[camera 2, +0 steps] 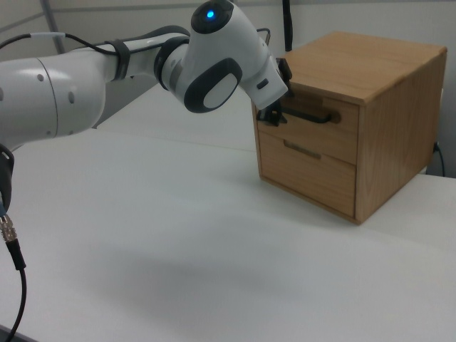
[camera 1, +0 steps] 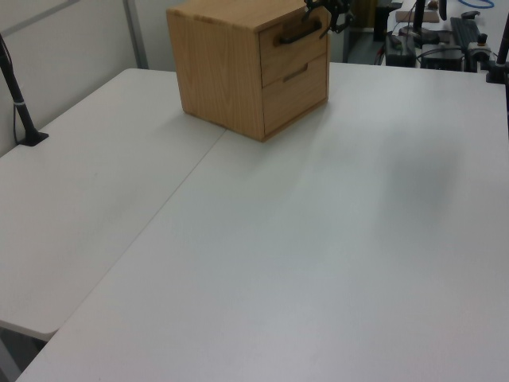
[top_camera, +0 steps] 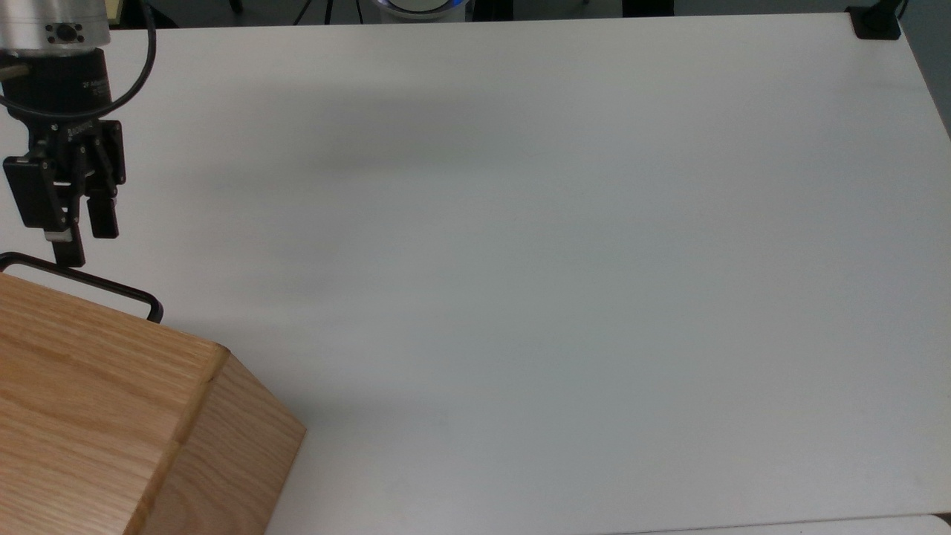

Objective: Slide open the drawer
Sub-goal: 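Lower the gripper onto the black handle and close on it, then pull the handle away from the cabinet, sliding the upper drawer out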

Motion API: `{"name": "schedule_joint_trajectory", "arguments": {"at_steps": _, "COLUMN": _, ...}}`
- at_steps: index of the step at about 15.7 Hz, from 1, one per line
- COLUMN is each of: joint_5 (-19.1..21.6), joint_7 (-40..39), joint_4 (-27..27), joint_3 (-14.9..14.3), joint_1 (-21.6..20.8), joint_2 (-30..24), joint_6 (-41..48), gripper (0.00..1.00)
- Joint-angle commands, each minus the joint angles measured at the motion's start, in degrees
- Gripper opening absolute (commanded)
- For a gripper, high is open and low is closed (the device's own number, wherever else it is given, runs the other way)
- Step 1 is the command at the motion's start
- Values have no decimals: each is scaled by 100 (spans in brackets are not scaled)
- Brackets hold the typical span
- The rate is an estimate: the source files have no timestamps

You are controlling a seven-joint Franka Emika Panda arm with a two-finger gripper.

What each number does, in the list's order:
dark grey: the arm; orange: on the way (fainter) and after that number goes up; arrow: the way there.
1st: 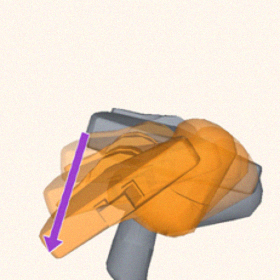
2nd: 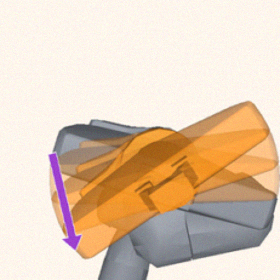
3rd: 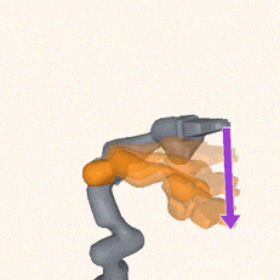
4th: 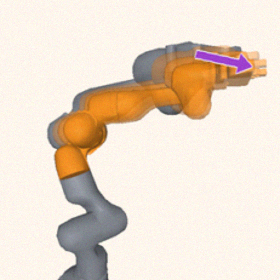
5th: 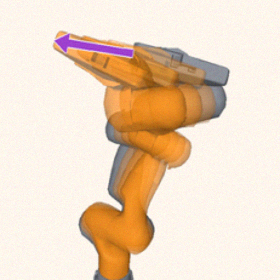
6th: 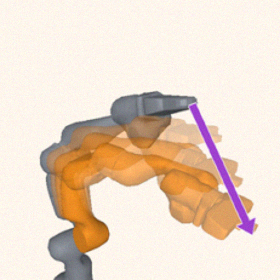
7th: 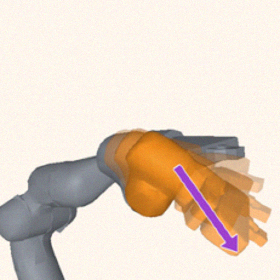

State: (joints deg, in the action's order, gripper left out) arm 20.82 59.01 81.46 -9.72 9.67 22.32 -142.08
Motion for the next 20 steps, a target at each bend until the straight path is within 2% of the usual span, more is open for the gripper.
{"name": "schedule_joint_trajectory", "arguments": {"at_steps": 1, "joint_5": -105, "joint_7": 129, "joint_4": 81, "joint_3": -38, "joint_1": -44, "joint_2": 149, "joint_6": -416, "gripper": 64}}
{"name": "schedule_joint_trajectory", "arguments": {"at_steps": 5, "joint_5": -105, "joint_7": 129, "joint_4": 72, "joint_3": -38, "joint_1": -44, "joint_2": 281, "joint_6": -706, "gripper": 64}}
{"name": "schedule_joint_trajectory", "arguments": {"at_steps": 6, "joint_5": -113, "joint_7": 102, "joint_4": 72, "joint_3": -38, "joint_1": -44, "joint_2": 290, "joint_6": -716, "gripper": 60}}
{"name": "schedule_joint_trajectory", "arguments": {"at_steps": 9, "joint_5": -166, "joint_7": 76, "joint_4": 81, "joint_3": -38, "joint_1": -44, "joint_2": 361, "joint_6": -794, "gripper": 24}}
{"name": "schedule_joint_trajectory", "arguments": {"at_steps": 14, "joint_5": -175, "joint_7": -126, "joint_4": 81, "joint_3": -56, "joint_1": -9, "joint_2": 290, "joint_6": -786, "gripper": 16}}
{"name": "schedule_joint_trajectory", "arguments": {"at_steps": 15, "joint_5": -166, "joint_7": -196, "joint_4": 89, "joint_3": -56, "joint_1": 0, "joint_2": 290, "joint_6": -777, "gripper": 5}}
{"name": "schedule_joint_trajectory", "arguments": {"at_steps": 16, "joint_5": -140, "joint_7": -258, "joint_4": 98, "joint_3": -56, "joint_1": 18, "joint_2": 273, "joint_6": -760, "gripper": 0}}
{"name": "schedule_joint_trajectory", "arguments": {"at_steps": 20, "joint_5": -96, "joint_7": -521, "joint_4": 562, "joint_3": -47, "joint_1": 35, "joint_2": -121, "joint_6": -733, "gripper": 0}}
